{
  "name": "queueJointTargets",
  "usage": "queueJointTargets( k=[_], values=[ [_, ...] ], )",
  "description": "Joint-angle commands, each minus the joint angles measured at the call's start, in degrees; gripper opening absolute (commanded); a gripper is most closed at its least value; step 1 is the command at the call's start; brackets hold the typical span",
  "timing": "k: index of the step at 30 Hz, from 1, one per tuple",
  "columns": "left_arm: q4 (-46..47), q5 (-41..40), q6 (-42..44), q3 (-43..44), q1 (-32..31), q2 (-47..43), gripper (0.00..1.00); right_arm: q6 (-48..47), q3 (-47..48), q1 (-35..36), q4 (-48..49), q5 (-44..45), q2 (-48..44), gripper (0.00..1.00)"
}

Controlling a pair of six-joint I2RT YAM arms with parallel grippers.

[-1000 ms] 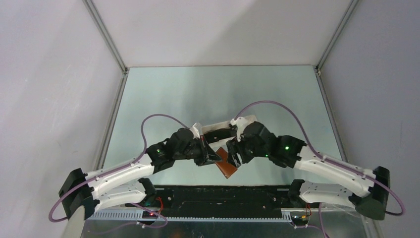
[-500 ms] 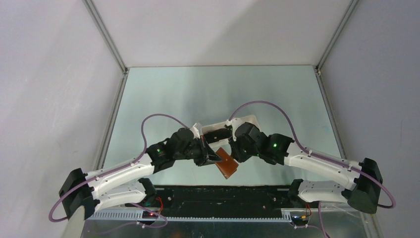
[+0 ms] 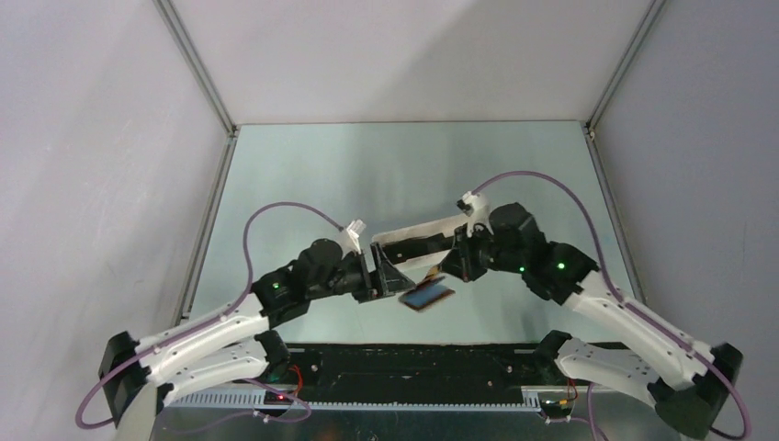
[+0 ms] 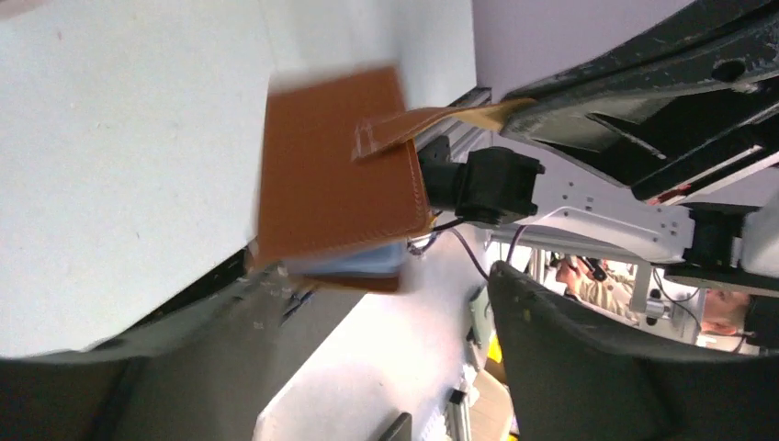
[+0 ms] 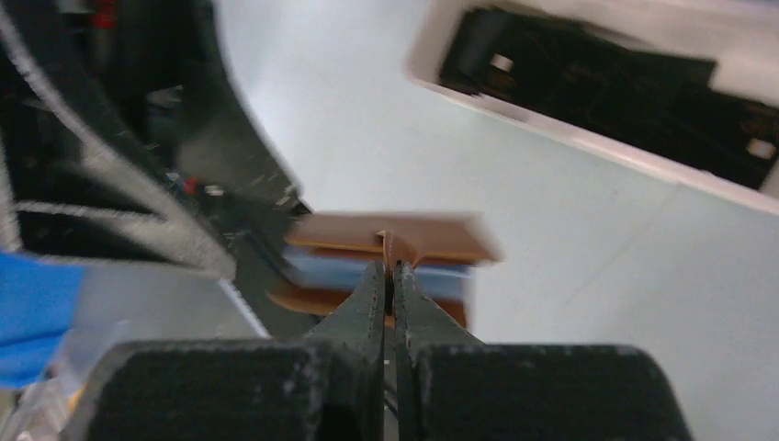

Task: Put the credit cards into the card holder
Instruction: Open the card holder.

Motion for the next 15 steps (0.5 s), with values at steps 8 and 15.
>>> queueJointTargets(
  k=[8,15],
  values=[
    [-0.9,-18.1,29.3,-0.2,-0.3,-23.7,0.99,-6.0,7.5,-5.6,0.9,-29.6,-4.6,0.0],
    [-0.1,-11.5,45.0,-0.9,-0.3,-26.7,0.99,-7.7,10.2,-7.5,-1.6,-40.0,-2.6,0.0]
  ],
)
